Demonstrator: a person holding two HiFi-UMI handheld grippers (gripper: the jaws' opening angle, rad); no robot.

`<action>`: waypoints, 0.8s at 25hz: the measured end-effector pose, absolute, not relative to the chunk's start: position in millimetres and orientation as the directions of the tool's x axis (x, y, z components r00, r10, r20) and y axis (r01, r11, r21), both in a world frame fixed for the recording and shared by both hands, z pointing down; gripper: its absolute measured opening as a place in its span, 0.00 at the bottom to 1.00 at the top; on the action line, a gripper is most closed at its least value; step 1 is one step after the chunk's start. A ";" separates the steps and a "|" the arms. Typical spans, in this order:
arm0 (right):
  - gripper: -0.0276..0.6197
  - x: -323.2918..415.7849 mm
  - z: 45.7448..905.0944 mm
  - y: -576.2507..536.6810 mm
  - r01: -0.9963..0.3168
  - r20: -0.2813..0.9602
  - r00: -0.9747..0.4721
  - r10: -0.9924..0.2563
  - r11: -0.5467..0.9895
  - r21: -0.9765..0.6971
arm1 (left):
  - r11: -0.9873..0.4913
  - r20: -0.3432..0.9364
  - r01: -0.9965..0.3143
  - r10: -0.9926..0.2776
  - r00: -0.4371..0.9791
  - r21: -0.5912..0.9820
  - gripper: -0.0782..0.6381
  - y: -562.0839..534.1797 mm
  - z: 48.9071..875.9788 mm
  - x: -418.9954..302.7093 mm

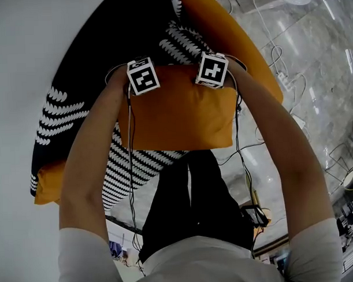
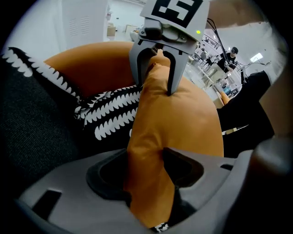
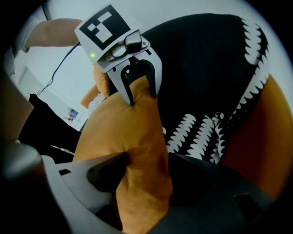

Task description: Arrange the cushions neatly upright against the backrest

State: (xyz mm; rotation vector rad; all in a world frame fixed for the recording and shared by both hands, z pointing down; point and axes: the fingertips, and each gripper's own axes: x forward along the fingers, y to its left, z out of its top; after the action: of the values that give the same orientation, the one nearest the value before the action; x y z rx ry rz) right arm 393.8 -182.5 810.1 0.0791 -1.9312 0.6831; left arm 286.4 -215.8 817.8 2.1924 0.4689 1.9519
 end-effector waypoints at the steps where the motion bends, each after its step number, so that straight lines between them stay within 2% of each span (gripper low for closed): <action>1: 0.48 393.0 815.0 -181.6 -0.350 0.852 -0.458 0.254 0.829 -0.435 | -0.936 0.935 0.115 0.344 0.089 0.334 0.47 -216.2 822.1 286.2; 5: 0.47 391.1 833.0 -177.1 -0.359 0.839 -0.465 0.284 0.805 -0.472 | -0.933 0.930 0.071 0.358 0.082 0.353 0.50 -221.1 836.6 287.0; 7: 0.40 389.4 837.3 -171.4 -0.349 0.830 -0.471 0.299 0.801 -0.486 | -0.936 0.931 0.072 0.351 0.100 0.346 0.50 -224.0 838.6 292.3; 9: 0.38 389.2 840.1 -169.8 -0.348 0.824 -0.477 0.304 0.796 -0.495 | -0.934 0.929 0.069 0.356 0.100 0.350 0.49 -223.6 841.0 292.8; 12: 0.32 388.8 840.6 -166.7 -0.349 0.818 -0.485 0.310 0.789 -0.506 | -0.926 0.921 0.060 0.377 0.095 0.373 0.41 -214.0 845.4 290.3; 16: 0.24 388.1 839.0 -165.4 -0.345 0.830 -0.469 0.303 0.802 -0.488 | -0.924 0.915 0.113 0.379 0.138 0.366 0.33 -210.2 841.5 301.8; 20: 0.16 387.3 834.5 -167.8 -0.331 0.850 -0.446 0.280 0.831 -0.447 | -0.945 0.933 0.130 0.319 0.167 0.300 0.26 -219.7 831.4 307.2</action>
State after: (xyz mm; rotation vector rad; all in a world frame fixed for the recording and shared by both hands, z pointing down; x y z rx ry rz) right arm 387.3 -167.8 834.5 0.0386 -1.9108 0.6941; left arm 307.2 -219.7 831.4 2.2804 0.4431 1.8845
